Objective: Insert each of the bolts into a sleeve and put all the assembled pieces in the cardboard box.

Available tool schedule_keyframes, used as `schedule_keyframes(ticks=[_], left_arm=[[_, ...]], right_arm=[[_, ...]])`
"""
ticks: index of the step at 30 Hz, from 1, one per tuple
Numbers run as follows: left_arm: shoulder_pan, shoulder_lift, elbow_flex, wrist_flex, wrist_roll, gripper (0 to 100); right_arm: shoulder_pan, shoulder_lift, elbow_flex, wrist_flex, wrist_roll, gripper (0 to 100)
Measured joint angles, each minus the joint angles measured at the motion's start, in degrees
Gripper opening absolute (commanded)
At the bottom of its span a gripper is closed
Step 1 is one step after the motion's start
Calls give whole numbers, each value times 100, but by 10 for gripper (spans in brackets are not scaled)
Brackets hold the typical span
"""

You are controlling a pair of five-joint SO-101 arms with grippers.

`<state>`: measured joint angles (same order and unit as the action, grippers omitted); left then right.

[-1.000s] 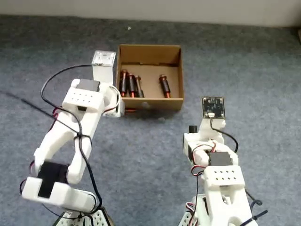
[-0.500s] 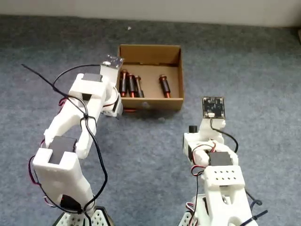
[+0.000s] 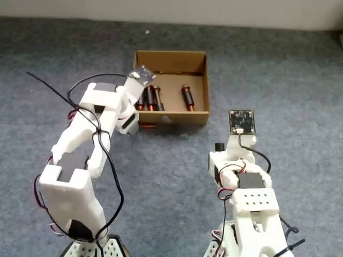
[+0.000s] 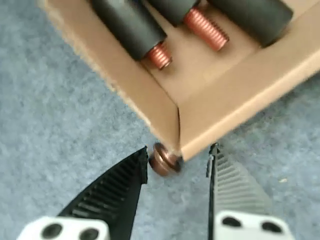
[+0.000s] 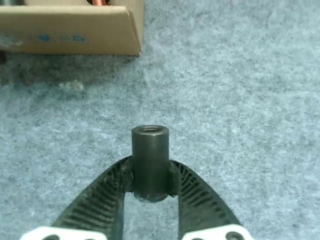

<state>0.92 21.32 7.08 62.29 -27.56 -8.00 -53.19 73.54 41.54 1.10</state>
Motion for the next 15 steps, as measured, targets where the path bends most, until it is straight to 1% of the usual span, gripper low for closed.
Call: schedule_keyframes(ticks=[6, 8, 12, 15], left_arm=[[35, 299, -246, 0, -79, 49], [35, 299, -246, 141, -88, 6], [44, 299, -246, 642, -105, 5], [44, 220, -229, 835, -105, 5]], right_arm=[[0, 0, 0, 0, 0, 9], [0, 0, 0, 0, 0, 9], [0, 0, 0, 0, 0, 9], [0, 0, 0, 0, 0, 9]])
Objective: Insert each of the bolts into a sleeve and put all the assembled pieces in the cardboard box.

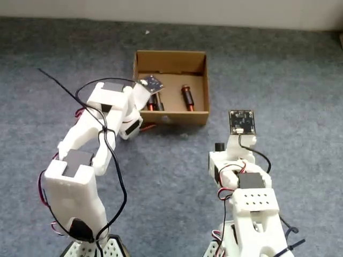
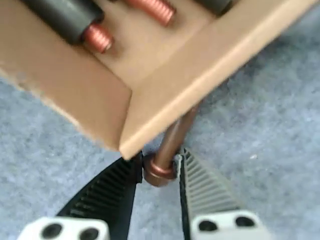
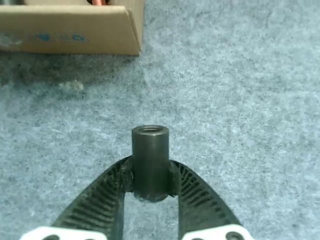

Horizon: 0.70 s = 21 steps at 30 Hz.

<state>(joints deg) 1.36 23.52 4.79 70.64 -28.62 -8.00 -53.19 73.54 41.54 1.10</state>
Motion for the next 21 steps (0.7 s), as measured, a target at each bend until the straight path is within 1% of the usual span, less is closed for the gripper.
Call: schedule_keyframes(ticks=[4, 9, 11, 13, 16, 21], left_arm=[[-35, -659, 527, 123, 18, 5], [35, -2154, 1609, 132, 18, 11], [114, -2708, 2031, 149, 18, 50], [185, -3130, 2409, 158, 79, 109], [202, -3604, 2716, 158, 396, 162], [185, -4070, 2910, -114, 967, 174]], right_arm=[[0, 0, 0, 0, 0, 9], [0, 0, 0, 0, 0, 9], [0, 0, 0, 0, 0, 9], [0, 0, 0, 0, 0, 9], [0, 0, 0, 0, 0, 9], [0, 0, 0, 0, 0, 9]])
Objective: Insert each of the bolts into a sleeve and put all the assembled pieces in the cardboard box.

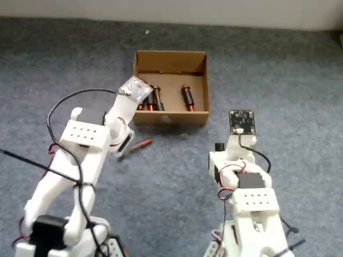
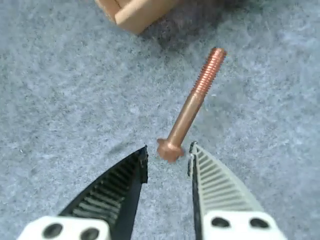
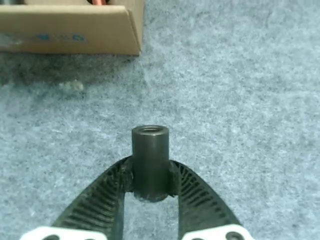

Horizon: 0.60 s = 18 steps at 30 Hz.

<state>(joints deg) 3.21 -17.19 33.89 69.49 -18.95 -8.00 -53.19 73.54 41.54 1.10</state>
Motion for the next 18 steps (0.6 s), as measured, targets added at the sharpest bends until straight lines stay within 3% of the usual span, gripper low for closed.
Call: schedule_keyframes(ticks=[9, 18], left_arm=[[431, -149, 53, -141, 360, 175], [818, -149, 53, -246, 2620, 176]], right_arm=[[0, 0, 0, 0, 0, 9], [0, 0, 0, 0, 0, 9]])
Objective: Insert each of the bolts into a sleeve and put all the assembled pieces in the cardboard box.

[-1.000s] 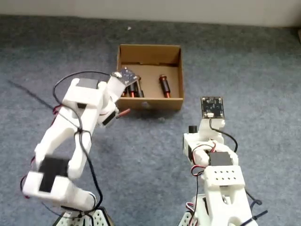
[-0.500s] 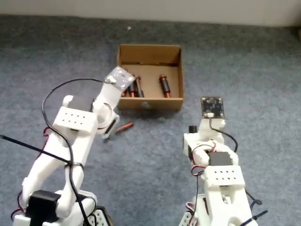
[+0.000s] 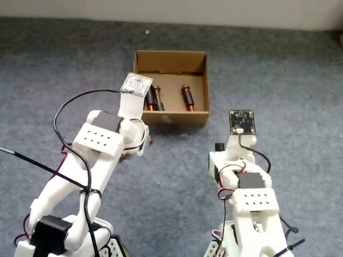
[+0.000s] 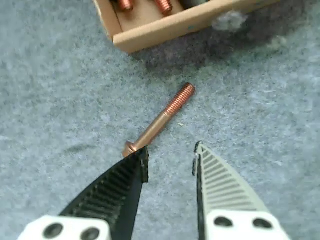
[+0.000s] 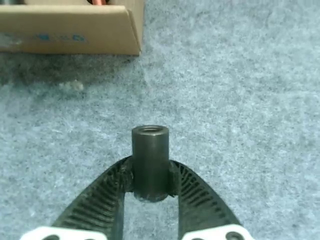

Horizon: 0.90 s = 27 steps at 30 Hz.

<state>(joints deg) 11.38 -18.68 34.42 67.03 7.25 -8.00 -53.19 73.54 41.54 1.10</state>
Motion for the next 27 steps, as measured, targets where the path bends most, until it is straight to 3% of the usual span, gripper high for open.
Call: schedule_keyframes(ticks=[7, 10, 15, 21, 27], left_arm=[[149, 0, 18, 149, 2207, 176], [123, 0, 255, 149, 2690, 175], [132, 255, 589, 79, 2523, 171], [132, 1723, 589, -281, 1723, 168], [-642, 2673, -237, -229, 1503, 88]], right_arm=[[0, 0, 0, 0, 0, 9], [0, 0, 0, 0, 0, 9], [0, 0, 0, 0, 0, 9], [0, 0, 26, 0, 0, 9], [0, 0, 26, 0, 0, 9]])
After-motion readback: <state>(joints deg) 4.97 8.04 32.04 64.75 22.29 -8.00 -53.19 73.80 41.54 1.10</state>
